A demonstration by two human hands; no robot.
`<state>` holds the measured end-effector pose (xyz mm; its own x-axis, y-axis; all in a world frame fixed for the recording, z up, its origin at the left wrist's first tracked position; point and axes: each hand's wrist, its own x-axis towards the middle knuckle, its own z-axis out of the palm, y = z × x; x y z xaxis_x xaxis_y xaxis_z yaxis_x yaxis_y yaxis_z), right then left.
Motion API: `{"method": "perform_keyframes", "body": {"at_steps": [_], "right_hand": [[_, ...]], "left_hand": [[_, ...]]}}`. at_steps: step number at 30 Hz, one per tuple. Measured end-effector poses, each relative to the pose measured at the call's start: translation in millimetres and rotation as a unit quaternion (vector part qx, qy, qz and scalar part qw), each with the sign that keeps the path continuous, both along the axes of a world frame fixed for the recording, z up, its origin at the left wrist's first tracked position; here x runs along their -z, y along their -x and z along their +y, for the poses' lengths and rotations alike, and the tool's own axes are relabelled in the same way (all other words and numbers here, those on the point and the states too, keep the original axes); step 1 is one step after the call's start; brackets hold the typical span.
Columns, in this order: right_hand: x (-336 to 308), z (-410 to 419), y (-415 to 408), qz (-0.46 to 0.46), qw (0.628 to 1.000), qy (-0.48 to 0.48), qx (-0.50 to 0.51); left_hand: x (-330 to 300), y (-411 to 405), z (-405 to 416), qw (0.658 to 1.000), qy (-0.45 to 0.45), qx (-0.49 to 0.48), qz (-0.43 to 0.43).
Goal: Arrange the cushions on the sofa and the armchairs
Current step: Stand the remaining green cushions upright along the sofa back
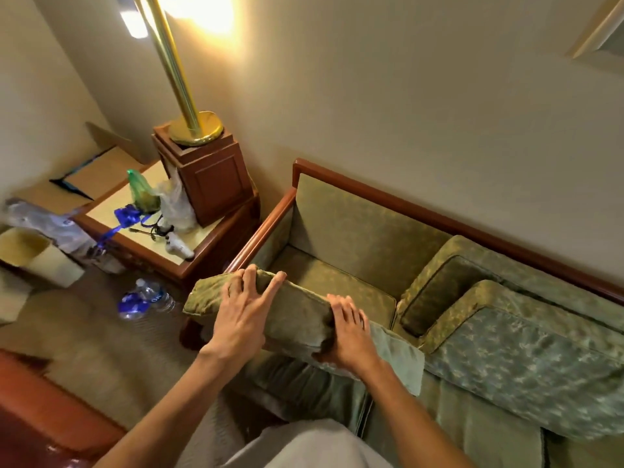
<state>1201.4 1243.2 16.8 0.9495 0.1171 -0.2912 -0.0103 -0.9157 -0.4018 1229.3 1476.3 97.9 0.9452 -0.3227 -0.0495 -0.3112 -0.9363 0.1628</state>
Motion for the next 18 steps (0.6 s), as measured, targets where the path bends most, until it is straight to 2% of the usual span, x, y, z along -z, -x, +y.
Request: {"method": "perform_keyframes", "body": {"at_steps": [4,7,14,18], "right_hand": [[6.4,-24.2,9.4,0.051,0.998,0.030,0.025],[-0.5,-33.9,14.6,0.053,0.998,0.027,0.012],[-37.2,-72.6,21.3,-0.004,0.998,0.003,-0.057],[-80.9,-109.2,22.7,-0.029,0.995,0.022,-0.088]], "left_hand": [[3.4,-1.2,-22.1,1.000,-0.002,-0.020,-0.001],[-1.9,-0.2,-37.0,0.999,0.028,-0.041,-0.016],[-28.9,11.4,-52.3,0.990,0.111,-0.027,-0.083],[-48.0,0.1,-76.0,0.988,0.133,-0.026,-0.074]]}}
